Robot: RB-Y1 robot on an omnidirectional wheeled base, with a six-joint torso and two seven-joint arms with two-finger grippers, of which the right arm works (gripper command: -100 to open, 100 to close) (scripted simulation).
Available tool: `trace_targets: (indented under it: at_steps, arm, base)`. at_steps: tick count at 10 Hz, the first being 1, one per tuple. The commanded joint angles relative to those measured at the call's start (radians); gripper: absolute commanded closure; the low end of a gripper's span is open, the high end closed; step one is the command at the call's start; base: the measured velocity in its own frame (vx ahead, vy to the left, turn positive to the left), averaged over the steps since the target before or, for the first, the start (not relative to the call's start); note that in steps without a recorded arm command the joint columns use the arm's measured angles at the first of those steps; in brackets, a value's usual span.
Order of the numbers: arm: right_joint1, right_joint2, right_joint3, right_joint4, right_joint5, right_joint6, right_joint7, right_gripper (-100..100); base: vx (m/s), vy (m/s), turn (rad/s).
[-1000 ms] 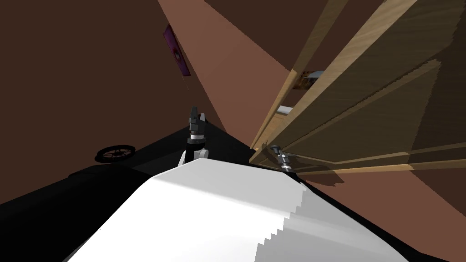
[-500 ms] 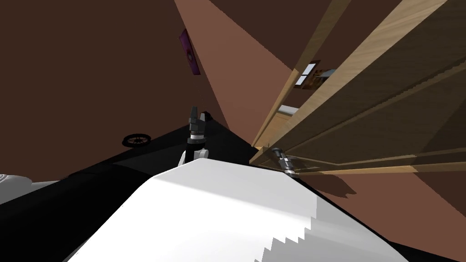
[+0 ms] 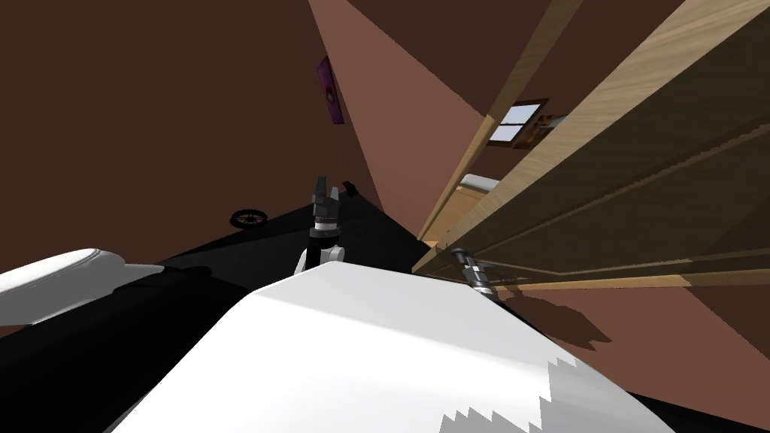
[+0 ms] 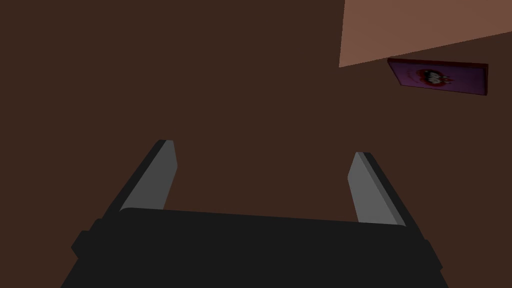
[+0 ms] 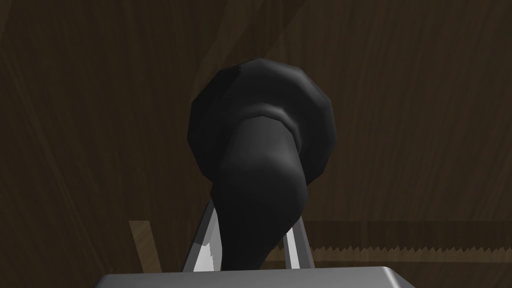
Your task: Pull the door open
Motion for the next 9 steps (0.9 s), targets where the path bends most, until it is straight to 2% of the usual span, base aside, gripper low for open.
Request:
trace_targets:
  at_steps: [1, 8, 9]
  arm:
    - [0.021, -0.006, -0.004, -0.011, 0.001, -0.015, 0.000, 100]
    - [0.094, -0.017, -0.014, -0.018, 0.008, -0.084, -0.011, 100]
    - [0.087, -0.013, -0.010, -0.023, 0.009, -0.074, -0.009, 100]
  base:
    - [-0.239, -0.069, 0.237]
    - [-0.205, -0.075, 0.194]
    - [-0.100, -0.022, 0.043]
